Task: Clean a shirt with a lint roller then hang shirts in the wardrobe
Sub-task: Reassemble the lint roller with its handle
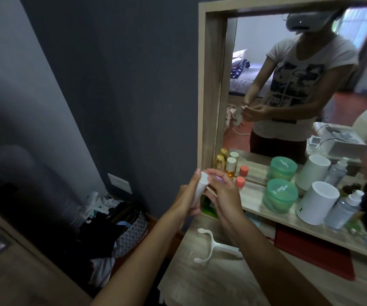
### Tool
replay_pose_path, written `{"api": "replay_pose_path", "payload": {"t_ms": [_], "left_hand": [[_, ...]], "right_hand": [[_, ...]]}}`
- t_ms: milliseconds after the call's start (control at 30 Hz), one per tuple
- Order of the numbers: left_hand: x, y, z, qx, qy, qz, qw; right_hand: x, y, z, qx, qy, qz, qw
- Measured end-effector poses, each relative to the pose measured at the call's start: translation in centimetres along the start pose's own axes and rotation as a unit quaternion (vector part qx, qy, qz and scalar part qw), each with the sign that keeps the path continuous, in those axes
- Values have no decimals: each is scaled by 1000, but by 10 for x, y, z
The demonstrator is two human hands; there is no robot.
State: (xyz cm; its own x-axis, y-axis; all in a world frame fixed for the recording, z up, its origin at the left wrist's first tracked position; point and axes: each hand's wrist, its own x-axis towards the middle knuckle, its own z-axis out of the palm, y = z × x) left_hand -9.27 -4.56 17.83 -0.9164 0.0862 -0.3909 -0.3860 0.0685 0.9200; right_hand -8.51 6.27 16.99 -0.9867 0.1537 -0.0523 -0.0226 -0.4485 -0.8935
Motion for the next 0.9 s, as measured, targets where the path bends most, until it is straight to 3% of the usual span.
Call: {"api": "replay_pose_path", "payload": {"t_ms": [167,433,533,600,700,767,900], "left_hand": [[4,-9,-4,-14,10,-11,1000],[7,-12,-12,-86,-30,-66,994],[13,-11,-15,-161,-13,-87,983],[15,-11,-18,-226,-12,-98,969],[23,-19,-24,-261,1,-111,959],[28,-28,-27,-269,6,-129,954],[40,-50,-32,-264,45,-187,945]], "right_hand": [[5,-1,-5,59,-13,109,992],[8,9,-12,12,-31,119,992],[16,30,-28,-115,22,111,987],[22,53,-49,-303,55,77,948],[22,95,-83,-580,-51,83,809],[18,119,-101,-652,-92,111,744],[10,150,-122,-668,-102,151,722]]}}
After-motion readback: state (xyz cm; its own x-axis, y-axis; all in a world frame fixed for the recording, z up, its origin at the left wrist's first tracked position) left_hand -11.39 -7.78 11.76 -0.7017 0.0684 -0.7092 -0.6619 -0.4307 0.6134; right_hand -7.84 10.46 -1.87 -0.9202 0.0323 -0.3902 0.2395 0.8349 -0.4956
